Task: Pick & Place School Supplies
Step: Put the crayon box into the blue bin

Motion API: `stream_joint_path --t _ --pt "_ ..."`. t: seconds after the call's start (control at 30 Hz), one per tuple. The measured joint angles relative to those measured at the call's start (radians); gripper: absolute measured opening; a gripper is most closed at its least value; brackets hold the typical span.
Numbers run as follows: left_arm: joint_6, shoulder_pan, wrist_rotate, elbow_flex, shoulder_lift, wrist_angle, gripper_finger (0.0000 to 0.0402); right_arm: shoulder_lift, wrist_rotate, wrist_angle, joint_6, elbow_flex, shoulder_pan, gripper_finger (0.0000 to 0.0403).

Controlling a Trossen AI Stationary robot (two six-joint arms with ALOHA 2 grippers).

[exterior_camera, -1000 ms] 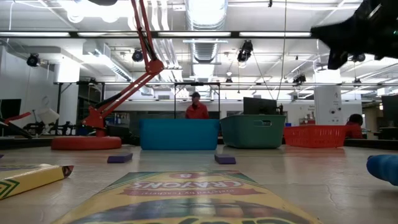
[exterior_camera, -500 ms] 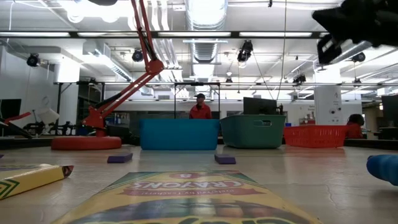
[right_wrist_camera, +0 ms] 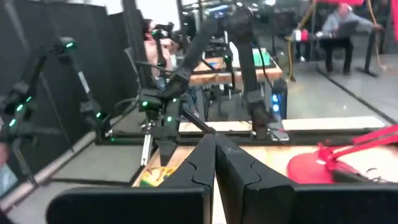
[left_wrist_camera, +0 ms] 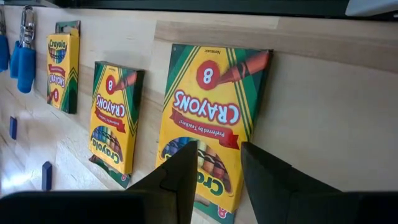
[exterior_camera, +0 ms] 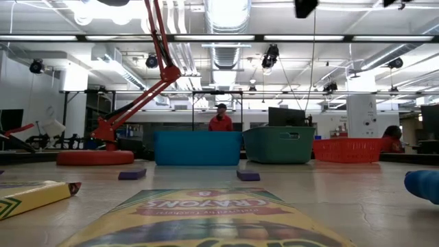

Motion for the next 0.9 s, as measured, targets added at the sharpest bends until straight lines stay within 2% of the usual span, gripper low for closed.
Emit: stream_joint_path --t 0.13,0.23,0.3,0.4,0.77,0.9 --pt "0.0 0.0 0.0 0.0 0.0 0.0 0.0129 0.175 0.081 0.237 -0.038 0.054 0.118 0.0008" --pt "0.0 0.0 0.0 0.0 0.0 0.0 0.0129 0.293 0.208 0.439 -0.094 0.091 0.202 0.0008" --pt "0.0 0.0 0.0 -0.001 0.0 0.0 0.0129 0.361 0.319 0.483 -0.099 0.121 0.245 0.0008" --pt "0.0 0.0 0.0 -0.001 0.0 0.0 0.0129 0.473 0.442 0.475 -0.005 0.188 0.295 0.0008" --pt "0.0 0.0 0.0 -0.002 0.0 0.0 0.0129 0.897 0.463 0.475 0.266 0.566 0.349 0.0008" --pt "0.0 0.0 0.0 -0.002 0.0 0.0 0.0129 1.017 0.424 0.476 0.344 0.694 0.353 0.0008"
